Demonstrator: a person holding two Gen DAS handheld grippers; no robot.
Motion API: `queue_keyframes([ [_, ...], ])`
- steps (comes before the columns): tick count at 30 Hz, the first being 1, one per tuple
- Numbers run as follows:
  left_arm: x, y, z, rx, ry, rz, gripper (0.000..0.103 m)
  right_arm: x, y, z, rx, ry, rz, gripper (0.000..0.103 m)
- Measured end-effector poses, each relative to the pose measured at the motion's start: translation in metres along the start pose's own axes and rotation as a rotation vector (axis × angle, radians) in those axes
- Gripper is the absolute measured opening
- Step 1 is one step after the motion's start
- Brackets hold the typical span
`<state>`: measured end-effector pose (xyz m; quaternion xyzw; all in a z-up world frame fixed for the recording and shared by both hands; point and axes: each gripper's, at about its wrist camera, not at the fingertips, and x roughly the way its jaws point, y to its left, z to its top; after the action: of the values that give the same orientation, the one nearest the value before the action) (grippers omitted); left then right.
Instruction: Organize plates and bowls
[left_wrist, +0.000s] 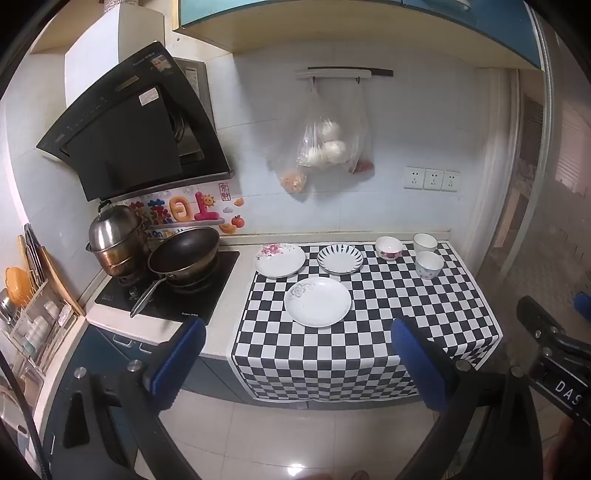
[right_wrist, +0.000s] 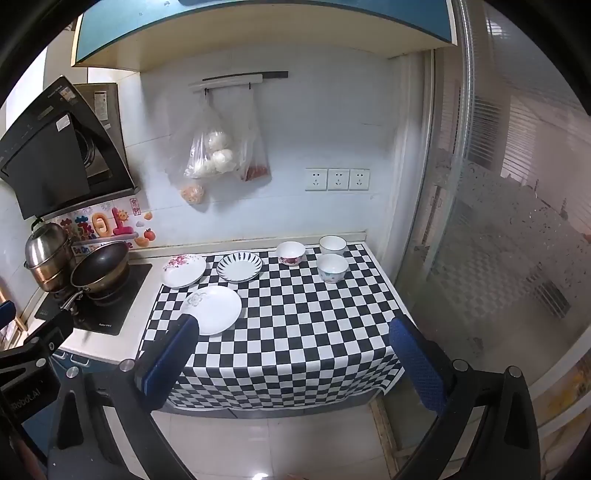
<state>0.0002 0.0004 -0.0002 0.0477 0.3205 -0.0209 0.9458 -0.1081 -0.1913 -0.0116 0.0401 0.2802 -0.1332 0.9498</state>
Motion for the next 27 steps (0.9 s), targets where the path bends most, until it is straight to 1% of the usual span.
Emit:
queue_keyframes([
  [8, 0.006, 0.0, -0.002, 0.0, 0.006, -0.01, 0.103, -0.001, 0.0, 0.0, -0.001, 0.002, 0.002, 0.103],
  [9, 0.0, 0.001, -0.001, -0.004, -0.006, 0.0, 0.103, -0.002, 0.0, 0.0, -0.002, 0.0, 0.002, 0.103],
  [14, -0.002, 0.0, -0.002, -0.003, -0.006, 0.0, 0.103, 0.004, -0.004, 0.0, 0.0, 0.003, 0.005, 0.103],
  [27, -0.001, 0.003, 0.0, 0.003, -0.005, 0.002, 0.103, 0.008, 0.004, 0.0, -0.001, 0.01, 0.002, 0.103],
])
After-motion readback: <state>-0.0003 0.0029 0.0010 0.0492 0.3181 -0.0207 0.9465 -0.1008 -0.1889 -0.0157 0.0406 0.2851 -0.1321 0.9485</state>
